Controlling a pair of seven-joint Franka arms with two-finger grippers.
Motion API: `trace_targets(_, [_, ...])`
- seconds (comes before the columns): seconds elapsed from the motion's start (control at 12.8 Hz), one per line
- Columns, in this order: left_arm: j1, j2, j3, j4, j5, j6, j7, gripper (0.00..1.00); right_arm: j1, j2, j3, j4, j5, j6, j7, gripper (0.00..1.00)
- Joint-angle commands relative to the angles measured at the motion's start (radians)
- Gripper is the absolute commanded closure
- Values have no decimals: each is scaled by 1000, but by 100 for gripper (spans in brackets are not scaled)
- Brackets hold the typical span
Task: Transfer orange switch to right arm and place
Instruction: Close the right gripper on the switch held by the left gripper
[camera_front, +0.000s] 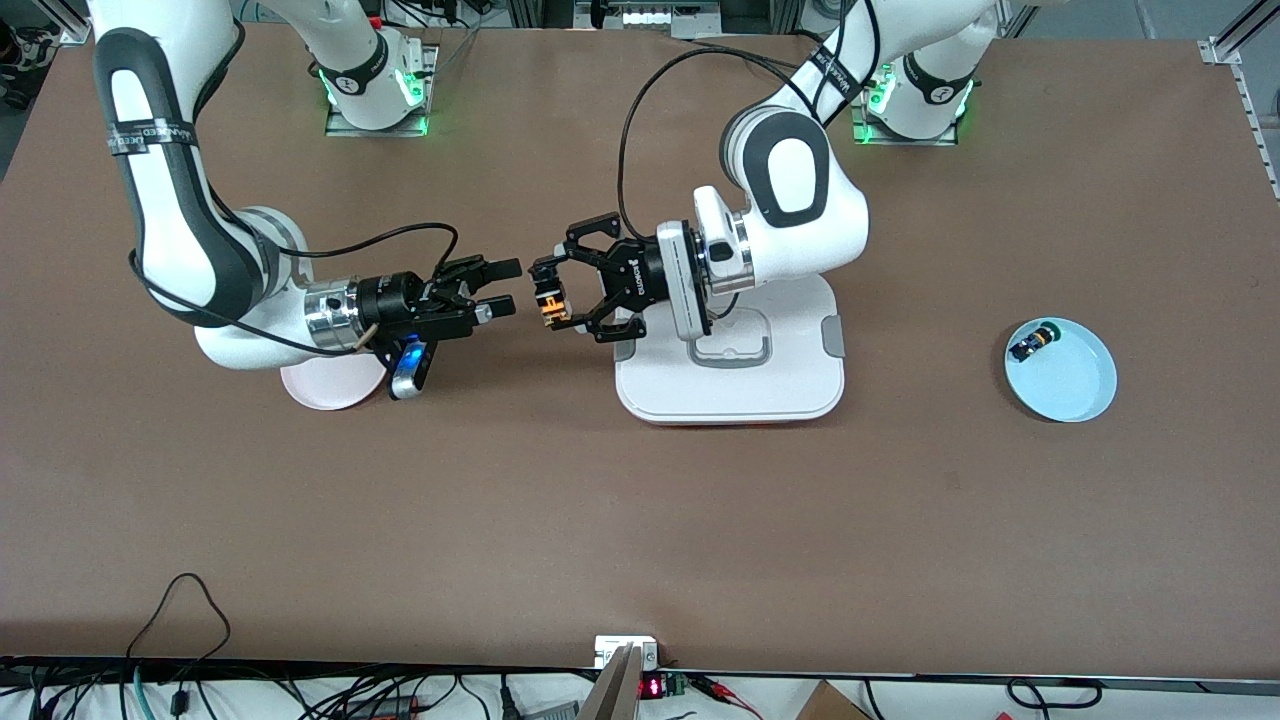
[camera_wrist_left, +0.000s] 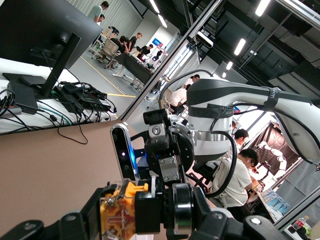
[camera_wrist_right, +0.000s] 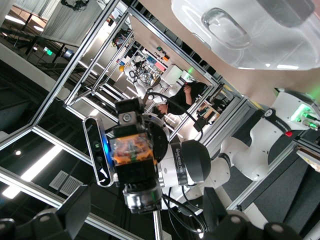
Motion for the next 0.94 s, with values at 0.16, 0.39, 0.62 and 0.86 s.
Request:
trace_targets(0.16, [-12, 14, 5, 33, -22, 15, 11, 99, 3, 43, 4, 35, 65, -10, -37, 0])
trace_targets(0.39, [-12, 16, 5, 34, -22, 15, 9, 99, 23, 50, 4, 49, 66, -9, -41, 0])
trace_targets(0.62, [-12, 16, 5, 33, -22, 15, 11, 99, 34, 50, 4, 52, 66, -10, -40, 0])
trace_targets(0.86, [-12, 16, 5, 33, -22, 15, 11, 99, 49, 56, 5, 54, 78, -9, -38, 0])
